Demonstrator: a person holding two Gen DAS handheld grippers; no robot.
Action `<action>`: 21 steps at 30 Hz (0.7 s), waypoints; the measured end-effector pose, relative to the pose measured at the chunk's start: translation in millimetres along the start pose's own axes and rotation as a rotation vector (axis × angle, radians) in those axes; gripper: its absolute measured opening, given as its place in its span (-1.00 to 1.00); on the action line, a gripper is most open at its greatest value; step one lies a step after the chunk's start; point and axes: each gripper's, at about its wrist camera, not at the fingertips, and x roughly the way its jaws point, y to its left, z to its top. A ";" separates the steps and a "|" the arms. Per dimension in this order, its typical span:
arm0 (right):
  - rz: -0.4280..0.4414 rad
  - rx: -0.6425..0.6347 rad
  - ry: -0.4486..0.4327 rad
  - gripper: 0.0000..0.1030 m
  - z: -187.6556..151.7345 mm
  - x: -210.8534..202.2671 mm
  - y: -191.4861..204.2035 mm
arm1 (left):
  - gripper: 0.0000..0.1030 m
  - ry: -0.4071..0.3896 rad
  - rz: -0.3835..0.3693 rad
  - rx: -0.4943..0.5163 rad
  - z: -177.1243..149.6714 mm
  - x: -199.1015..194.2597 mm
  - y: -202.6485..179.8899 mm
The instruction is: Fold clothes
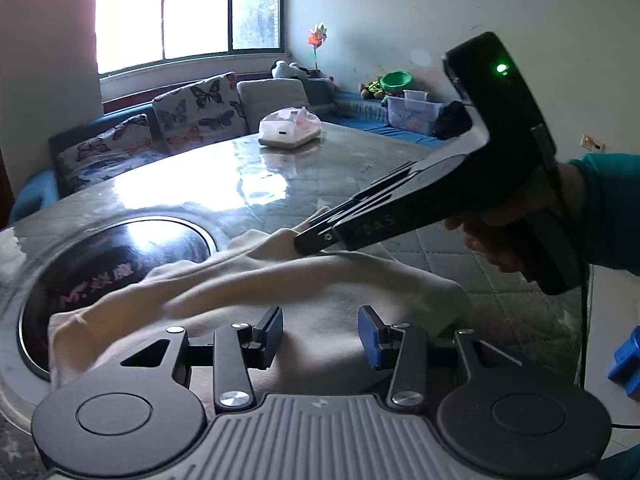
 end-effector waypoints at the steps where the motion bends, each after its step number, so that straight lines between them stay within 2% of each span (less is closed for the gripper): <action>1: -0.011 -0.021 0.005 -0.82 0.1 1.8 1.7 | -0.14 0.002 -0.005 -0.002 0.0 0.5 0.1; 5: -0.061 -0.036 0.013 -0.83 3.6 9.8 4.7 | -0.14 0.004 -0.017 -0.005 -2.3 1.8 1.8; 11: -0.042 0.007 0.003 -0.79 14.0 3.1 2.4 | -0.10 -0.001 -0.014 -0.027 -3.2 0.3 4.8; 14: 0.014 -0.013 -0.016 -0.79 21.0 -5.3 10.5 | -0.07 -0.006 -0.008 -0.031 -3.7 -3.6 5.1; 18: 0.107 -0.049 0.007 -0.78 29.4 -0.6 26.5 | 0.01 -0.022 0.014 -0.058 -4.5 -12.1 11.2; 21: 0.116 -0.082 0.047 -0.67 32.4 16.3 36.4 | 0.02 -0.005 0.025 -0.093 -8.6 -14.5 19.6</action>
